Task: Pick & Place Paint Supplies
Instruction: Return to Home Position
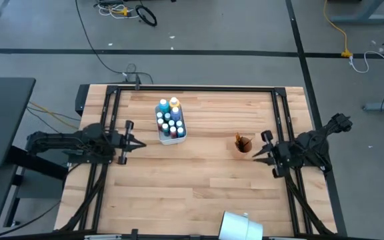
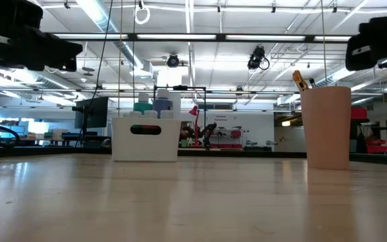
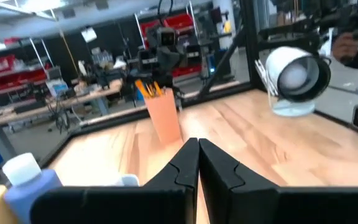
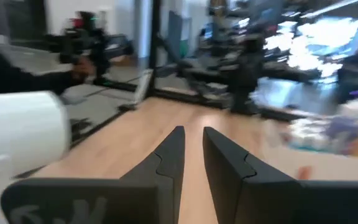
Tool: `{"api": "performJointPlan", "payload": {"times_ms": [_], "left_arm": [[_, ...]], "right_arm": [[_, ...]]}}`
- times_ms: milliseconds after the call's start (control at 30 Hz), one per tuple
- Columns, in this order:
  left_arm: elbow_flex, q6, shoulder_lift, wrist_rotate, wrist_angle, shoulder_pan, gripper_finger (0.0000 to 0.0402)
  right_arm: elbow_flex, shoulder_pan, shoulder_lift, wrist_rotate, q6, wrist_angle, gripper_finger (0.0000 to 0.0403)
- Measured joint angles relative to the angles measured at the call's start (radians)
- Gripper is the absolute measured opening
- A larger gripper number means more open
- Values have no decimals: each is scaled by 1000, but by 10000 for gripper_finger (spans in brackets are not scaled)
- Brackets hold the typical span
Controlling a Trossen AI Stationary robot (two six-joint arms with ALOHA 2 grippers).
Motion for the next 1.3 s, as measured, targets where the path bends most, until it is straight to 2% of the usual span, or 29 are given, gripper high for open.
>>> {"api": "performJointPlan", "payload": {"times_ms": [133,267,1300], "left_arm": [[0,-1,0,-3,-16,0,20],[0,-2,0,-3,-13,0,20],[-1,-3,1,-10,-12,0,20]], "right_arm": [[-7,0,0,-113,57,-19,61],[-9,0,0,-169,75,-41,61],[-9,0,0,-172,83,-41,61]]}}
